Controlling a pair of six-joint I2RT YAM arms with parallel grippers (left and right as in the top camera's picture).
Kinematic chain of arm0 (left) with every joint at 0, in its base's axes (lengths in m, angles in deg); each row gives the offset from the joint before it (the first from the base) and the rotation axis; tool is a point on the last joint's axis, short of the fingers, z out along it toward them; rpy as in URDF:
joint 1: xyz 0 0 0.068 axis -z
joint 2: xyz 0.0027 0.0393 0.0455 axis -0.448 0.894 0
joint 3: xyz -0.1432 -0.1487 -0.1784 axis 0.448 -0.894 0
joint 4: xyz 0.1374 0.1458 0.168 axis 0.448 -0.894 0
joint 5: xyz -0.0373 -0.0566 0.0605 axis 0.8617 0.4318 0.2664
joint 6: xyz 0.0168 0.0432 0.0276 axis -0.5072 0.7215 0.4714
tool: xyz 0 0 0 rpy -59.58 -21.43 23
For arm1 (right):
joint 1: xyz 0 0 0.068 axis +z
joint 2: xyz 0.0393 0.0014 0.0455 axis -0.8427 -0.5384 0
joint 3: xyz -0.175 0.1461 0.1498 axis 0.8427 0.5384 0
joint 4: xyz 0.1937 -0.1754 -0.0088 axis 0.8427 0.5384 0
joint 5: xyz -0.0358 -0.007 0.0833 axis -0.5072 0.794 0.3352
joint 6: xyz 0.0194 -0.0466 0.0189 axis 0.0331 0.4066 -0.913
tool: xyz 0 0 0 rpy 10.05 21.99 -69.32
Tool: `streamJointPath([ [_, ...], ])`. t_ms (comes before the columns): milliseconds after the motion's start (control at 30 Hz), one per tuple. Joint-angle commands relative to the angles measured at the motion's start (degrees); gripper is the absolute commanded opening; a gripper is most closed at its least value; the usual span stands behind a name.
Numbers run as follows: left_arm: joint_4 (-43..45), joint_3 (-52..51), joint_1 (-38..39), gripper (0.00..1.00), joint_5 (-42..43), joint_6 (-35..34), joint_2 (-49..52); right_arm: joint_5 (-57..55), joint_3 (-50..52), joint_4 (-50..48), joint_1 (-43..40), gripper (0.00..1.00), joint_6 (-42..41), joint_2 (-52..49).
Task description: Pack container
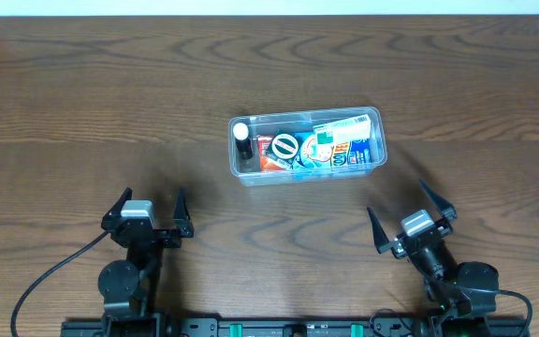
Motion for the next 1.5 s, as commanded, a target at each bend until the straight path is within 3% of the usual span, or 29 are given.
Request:
streamJointPath([
  [0, -2.0, -1.0, -0.4, 0.98, 0.4, 1.0, -0.3, -5.1, 0.1, 0.5, 0.5, 0.99, 0.4, 0.4],
  [333, -2.0, -1.0, -0.4, 0.98, 0.4, 1.0, -0.3, -19.4, 0.1, 2.0, 0.5, 0.99, -4.5, 0.4],
  [1467, -2.0, -1.0, -0.4, 0.98, 0.4, 1.0, -0.3, -18.9, 0.1, 1.8, 0.5, 0.99, -4.5, 0.4],
])
